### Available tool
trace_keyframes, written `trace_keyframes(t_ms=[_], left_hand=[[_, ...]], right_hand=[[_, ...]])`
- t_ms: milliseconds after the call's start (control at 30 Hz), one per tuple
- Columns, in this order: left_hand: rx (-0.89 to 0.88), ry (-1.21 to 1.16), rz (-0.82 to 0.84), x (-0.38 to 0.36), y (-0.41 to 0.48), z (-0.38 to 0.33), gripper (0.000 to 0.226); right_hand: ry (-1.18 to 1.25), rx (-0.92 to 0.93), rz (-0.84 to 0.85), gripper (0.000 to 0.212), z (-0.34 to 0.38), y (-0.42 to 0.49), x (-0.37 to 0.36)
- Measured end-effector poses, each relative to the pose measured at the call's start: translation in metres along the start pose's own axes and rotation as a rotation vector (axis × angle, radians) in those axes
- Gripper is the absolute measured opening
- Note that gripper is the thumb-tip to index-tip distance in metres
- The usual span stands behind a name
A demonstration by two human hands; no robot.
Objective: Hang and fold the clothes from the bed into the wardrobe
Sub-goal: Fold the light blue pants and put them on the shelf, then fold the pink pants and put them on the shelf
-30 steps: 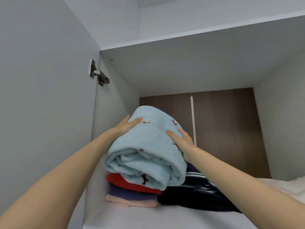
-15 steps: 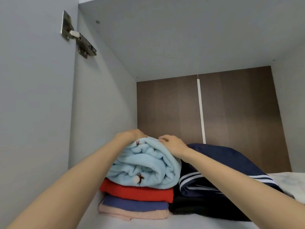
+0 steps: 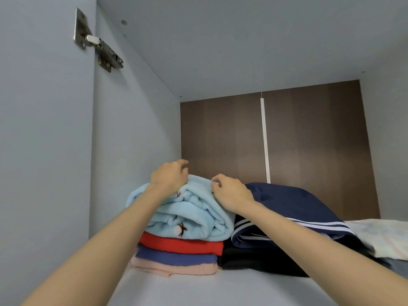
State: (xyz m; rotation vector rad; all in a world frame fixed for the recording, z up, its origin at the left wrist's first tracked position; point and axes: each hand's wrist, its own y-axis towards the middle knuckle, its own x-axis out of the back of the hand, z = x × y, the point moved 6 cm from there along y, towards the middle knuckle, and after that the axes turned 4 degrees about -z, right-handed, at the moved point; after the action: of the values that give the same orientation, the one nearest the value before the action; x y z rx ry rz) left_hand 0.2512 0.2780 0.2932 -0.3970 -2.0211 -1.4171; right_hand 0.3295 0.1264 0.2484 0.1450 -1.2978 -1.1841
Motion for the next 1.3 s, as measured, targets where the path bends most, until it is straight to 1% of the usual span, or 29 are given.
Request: trace_keyframes(t_ms=[100,233,300,467,633,800,1067,1233,1300], left_hand=[[-0.05,-0.064,-0.091,0.026,-0.019,-0.017,0.04],[-0.148,-0.107,-0.165,0.055,-0.062,-0.046,0.039],[-0.177,-0.108,-0.194,0.067,-0.089,-0.057,0.039],[-0.154,-0.147,-0.22,0.081,-0.16,-0.075,0.041],[-0.126,-0.206,-0.207,0.093,-0.225,-0.095,0.04],[-0.128,-0.254,-0.192,0.125,-0.273,-0.115,0.042],[-0.143,-0.297,-0.191,0.182,-0.347,-0.129,0.04],[-0.184,-0.384,-0.121,0.214,-0.414,-0.114,0.04],[-0.2,-0.415,-0.059,0.225,-0.443,-0.106,0.04]], right_hand=[[0.0,0.032,-0.072,0.035,0.001,-0.014,0.03],[0.051,0.066,-0.159,0.031,0.003,-0.048,0.069],[0.036,0.1,-0.198,0.03,0.005,-0.07,0.085],[-0.033,0.135,-0.229,0.029,0.001,-0.13,0.111],[-0.027,0.125,-0.192,0.029,-0.005,-0.191,0.133],[0.003,0.099,-0.157,0.029,0.004,-0.242,0.163],[-0.004,0.083,-0.219,0.027,0.047,-0.329,0.204],[-0.011,0.012,-0.201,0.028,0.08,-0.403,0.212],[-0.018,-0.03,-0.196,0.028,0.094,-0.435,0.215]])
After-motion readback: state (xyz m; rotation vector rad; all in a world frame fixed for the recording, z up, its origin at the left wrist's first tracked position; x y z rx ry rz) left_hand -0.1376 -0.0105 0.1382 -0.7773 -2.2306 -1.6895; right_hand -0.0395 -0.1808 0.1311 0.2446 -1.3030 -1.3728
